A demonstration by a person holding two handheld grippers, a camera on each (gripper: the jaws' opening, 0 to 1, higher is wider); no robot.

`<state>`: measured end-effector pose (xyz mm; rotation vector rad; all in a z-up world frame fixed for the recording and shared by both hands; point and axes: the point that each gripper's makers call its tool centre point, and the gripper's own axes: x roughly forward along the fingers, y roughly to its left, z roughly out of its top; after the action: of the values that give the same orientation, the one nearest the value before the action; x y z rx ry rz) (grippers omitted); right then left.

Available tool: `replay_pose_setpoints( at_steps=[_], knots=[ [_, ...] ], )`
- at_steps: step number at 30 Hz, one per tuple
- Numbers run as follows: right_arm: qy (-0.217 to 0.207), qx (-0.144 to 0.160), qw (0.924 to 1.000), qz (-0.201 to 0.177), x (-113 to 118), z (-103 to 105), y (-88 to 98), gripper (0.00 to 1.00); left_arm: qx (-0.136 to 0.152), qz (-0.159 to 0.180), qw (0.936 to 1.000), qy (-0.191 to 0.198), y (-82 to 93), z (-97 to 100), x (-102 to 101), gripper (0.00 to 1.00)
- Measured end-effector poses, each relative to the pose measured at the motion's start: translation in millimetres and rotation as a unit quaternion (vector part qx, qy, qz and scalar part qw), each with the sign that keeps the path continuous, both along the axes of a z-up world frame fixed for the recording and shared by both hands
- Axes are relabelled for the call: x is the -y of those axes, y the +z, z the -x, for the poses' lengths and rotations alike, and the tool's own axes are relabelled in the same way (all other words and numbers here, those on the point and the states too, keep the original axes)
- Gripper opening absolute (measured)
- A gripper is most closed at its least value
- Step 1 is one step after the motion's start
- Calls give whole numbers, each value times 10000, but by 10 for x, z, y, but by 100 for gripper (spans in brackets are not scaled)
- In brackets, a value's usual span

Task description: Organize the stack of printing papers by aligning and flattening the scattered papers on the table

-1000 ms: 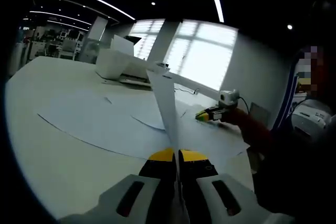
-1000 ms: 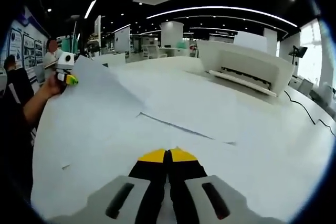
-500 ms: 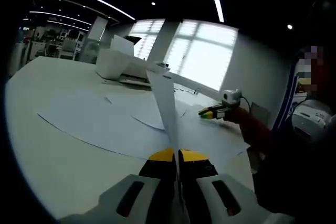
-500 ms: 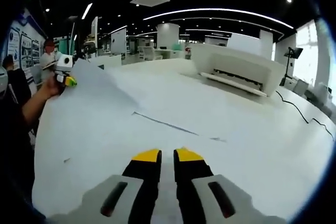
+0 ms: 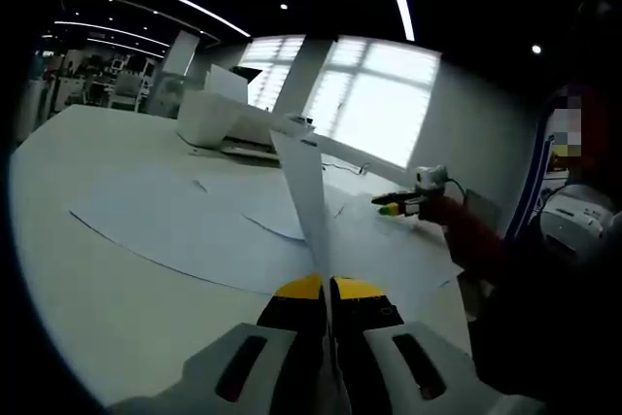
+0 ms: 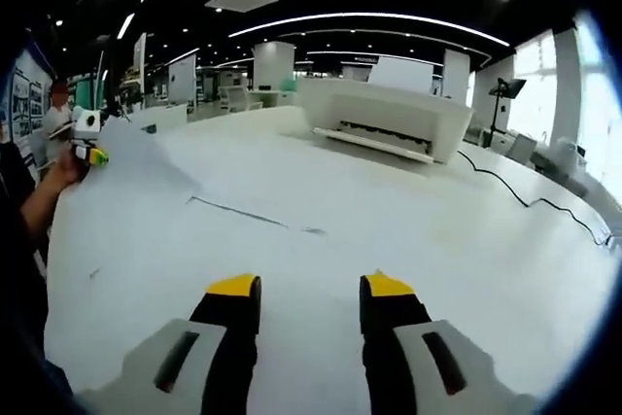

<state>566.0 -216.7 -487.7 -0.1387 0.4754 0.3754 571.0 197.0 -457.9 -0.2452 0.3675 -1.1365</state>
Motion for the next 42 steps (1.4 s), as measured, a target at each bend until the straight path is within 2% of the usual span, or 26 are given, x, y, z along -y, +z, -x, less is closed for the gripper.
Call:
replay_pose_setpoints(
  at_steps=[3, 9, 17, 19, 21, 22, 25, 29, 32, 42],
  knots=[
    [-140, 12, 9999, 19, 109, -2, 4, 49, 0, -10, 10000, 2, -2, 1, 2, 7],
    [-408, -50, 9992, 17, 325, 3, -43, 57, 3, -22, 10000, 9, -4, 16, 17, 7],
    [-568, -164, 9982, -39, 471, 10, -166, 58, -10, -27, 10000, 11, -4, 16, 17, 7],
    [-595, -146, 9979, -213, 463, 10, -172, 58, -15, -25, 10000, 14, -4, 17, 17, 7],
    [-586, -92, 9980, -224, 465, 10, -176, 57, -17, -32, 10000, 14, -5, 23, 23, 7],
    [-586, -68, 9980, -234, 467, 4, -173, 56, -15, -37, 10000, 16, -6, 26, 27, 7],
    [-522, -19, 9983, -257, 448, 10, -162, 44, -17, -39, 10000, 16, -5, 28, 28, 7],
    [-515, 20, 9983, -265, 443, 12, -156, 43, -11, -44, 10000, 21, -5, 14, 13, 7],
    [-451, 32, 9986, -279, 418, 31, -151, 34, -6, -51, 10000, 20, -6, 12, 11, 7],
    [-302, -105, 9990, -321, 326, 74, -137, 17, 6, -51, 10000, 14, -2, 24, 20, 7]
  ],
)
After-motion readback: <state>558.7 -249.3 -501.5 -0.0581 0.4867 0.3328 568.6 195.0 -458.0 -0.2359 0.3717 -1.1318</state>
